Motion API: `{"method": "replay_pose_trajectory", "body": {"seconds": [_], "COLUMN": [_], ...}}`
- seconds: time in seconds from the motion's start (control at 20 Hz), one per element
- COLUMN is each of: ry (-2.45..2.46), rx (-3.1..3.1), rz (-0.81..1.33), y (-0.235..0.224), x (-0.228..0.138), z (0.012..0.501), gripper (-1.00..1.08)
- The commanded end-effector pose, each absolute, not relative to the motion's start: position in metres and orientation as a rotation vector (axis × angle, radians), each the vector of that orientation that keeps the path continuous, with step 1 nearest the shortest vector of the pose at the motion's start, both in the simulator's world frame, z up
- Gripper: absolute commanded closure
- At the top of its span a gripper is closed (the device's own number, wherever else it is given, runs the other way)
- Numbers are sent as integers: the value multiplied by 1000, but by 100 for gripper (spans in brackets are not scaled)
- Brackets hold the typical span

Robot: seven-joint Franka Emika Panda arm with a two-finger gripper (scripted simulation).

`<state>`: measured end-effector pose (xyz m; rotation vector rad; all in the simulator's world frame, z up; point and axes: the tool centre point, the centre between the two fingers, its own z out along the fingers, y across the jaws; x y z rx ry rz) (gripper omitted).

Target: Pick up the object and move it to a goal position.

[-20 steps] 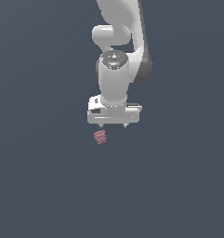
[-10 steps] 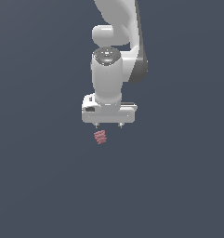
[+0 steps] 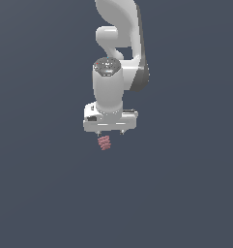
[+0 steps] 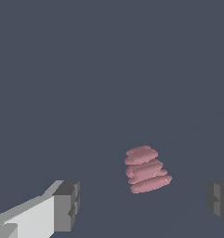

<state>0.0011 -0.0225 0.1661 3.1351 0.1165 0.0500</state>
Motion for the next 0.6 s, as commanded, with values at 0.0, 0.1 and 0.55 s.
{"method": "replay_pose_trajectory", "body": {"seconds": [0.0,0.1,0.55], "ry": [170,224,450], "rx": [3132,3128,3106], "rz": [43,36,9], "y": [-28,-33,-52], "x": [-2,-4,-18], "z": [156,146,107], "gripper": [-92,-92,-92]}}
